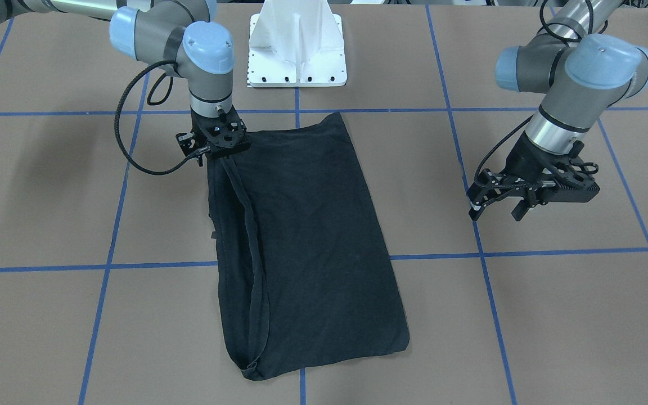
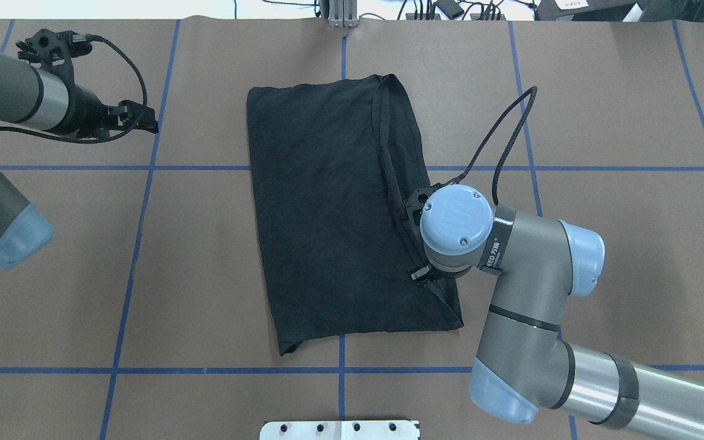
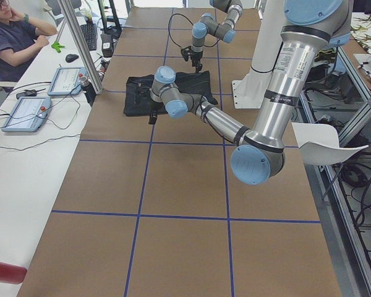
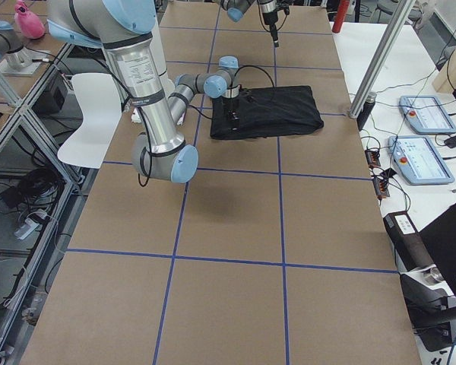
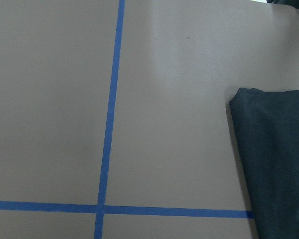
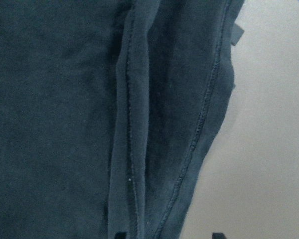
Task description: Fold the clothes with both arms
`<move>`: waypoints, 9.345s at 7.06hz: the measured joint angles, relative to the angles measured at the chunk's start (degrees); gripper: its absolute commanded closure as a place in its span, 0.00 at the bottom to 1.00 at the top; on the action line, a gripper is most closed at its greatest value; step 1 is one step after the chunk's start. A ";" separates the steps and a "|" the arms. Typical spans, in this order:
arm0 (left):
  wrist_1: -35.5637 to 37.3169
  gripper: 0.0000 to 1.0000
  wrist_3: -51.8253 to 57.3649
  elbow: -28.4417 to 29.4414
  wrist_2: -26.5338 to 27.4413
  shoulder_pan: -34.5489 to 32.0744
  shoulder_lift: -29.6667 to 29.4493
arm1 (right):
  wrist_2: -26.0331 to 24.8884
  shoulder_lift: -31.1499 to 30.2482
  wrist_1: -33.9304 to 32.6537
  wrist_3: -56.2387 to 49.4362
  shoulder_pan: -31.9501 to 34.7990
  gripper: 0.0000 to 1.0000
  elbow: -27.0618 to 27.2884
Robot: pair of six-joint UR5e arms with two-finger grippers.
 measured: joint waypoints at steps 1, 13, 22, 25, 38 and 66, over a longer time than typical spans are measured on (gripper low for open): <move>-0.07 0.00 0.03 0.14 0.00 0.00 0.00 | 0.14 0.02 -0.02 0.00 -0.79 0.43 0.13; -0.30 0.00 0.01 0.46 -0.05 0.00 0.05 | -1.23 -0.66 -0.22 -0.83 -0.94 1.00 -0.31; -0.54 0.00 0.25 1.41 0.00 0.06 -0.47 | 0.77 -10.23 -0.13 -0.26 -0.08 0.00 6.60; -0.42 0.00 0.41 0.83 -0.06 0.01 -0.66 | 1.46 -6.14 0.27 -0.72 1.19 0.00 6.51; 0.04 0.00 0.05 -8.58 0.07 -0.13 -0.41 | 0.50 4.21 9.16 -12.04 7.44 0.00 -12.75; 0.23 0.00 -0.17 -9.94 -2.07 -0.09 -0.88 | 8.80 11.78 6.09 -23.26 13.53 0.00 -23.17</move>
